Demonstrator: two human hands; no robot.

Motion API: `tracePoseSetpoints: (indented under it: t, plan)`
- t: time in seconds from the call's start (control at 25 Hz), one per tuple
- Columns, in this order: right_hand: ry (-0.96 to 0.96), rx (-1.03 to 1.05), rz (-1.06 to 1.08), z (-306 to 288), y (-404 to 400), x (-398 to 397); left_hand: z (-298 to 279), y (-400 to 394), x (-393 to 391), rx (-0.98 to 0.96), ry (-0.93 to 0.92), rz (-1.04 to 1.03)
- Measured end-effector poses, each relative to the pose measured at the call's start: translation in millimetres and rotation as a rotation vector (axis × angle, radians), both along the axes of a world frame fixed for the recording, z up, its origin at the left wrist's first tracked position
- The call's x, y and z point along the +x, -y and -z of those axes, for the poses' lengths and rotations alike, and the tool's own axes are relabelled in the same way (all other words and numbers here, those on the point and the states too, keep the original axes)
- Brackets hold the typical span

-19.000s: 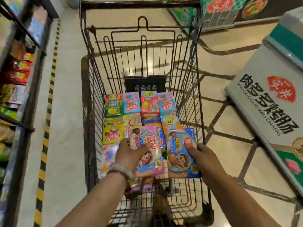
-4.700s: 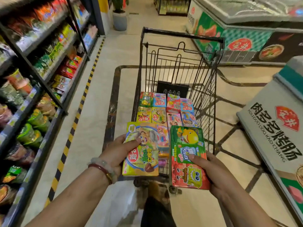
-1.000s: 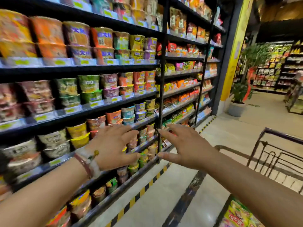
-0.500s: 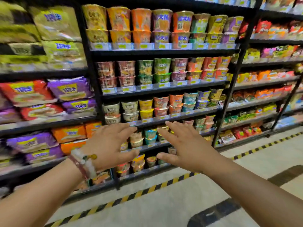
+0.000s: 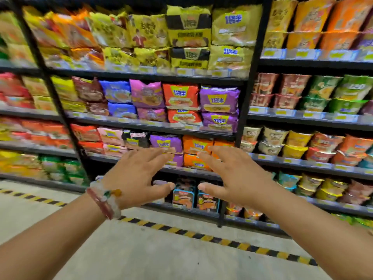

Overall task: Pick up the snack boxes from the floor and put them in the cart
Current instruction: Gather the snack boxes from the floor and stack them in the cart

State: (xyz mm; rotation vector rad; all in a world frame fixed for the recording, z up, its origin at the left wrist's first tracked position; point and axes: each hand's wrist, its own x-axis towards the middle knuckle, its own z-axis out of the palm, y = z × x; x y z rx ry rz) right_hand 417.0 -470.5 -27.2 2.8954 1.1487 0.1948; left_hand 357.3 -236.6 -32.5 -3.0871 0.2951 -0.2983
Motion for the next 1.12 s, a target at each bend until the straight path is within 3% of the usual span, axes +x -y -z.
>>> tracePoseSetpoints:
  t: [0.48,0.64,1.12]
  plan:
    - [0.003,0.063,-0.572,23.2,-353.7,-16.2,2.3,-303.9,-138.0,0.072,0.058,-0.482]
    - [-0.001,0.038,-0.761,27.8,-440.7,-10.3,11.8,-363.6,-164.1,0.089,0.007,-0.687]
    - [-0.002,-0.009,-1.26,30.5,-679.0,17.4,31.3,-476.5,-217.0,-0.007,0.088,-1.268]
